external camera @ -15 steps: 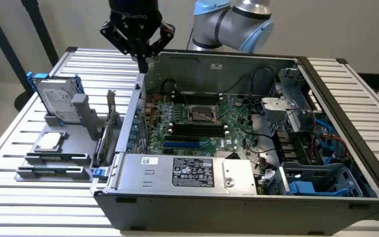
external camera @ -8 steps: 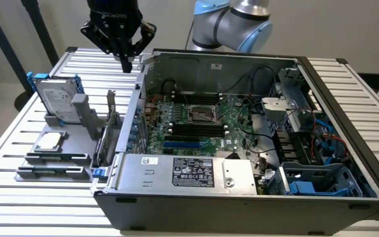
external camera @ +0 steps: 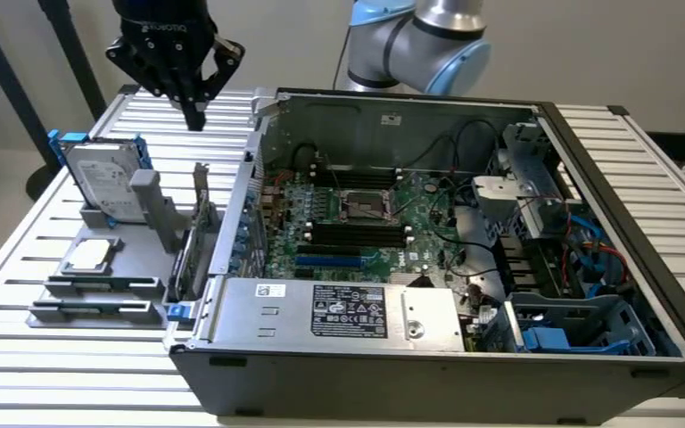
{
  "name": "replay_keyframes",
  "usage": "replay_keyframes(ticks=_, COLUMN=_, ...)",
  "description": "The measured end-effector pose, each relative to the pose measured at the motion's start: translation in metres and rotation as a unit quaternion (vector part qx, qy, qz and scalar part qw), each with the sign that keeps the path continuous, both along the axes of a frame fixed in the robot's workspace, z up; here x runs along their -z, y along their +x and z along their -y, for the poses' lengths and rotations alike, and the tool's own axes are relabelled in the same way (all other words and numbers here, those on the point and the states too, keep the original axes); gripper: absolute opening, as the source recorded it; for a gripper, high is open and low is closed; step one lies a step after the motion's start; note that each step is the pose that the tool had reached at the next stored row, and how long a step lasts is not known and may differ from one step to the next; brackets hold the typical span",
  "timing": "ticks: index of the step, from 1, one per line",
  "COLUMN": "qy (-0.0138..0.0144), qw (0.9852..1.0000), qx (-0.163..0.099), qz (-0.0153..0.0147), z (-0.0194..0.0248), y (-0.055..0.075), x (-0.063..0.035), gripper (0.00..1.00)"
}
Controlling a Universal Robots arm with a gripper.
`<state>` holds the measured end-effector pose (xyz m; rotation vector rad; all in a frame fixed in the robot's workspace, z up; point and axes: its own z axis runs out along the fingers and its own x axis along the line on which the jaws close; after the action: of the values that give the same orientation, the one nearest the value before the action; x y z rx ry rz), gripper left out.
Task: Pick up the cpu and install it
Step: 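Reach for the cpu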
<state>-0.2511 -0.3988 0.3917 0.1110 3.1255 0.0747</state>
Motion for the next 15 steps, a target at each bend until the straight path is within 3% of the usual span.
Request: replay_keyframes(ticks=15, qy=0.0000, qw=1.0000, qx=0.000, qz=-0.0055, z=-0.0003, y=-0.068, x=0.0025, gripper=0.11)
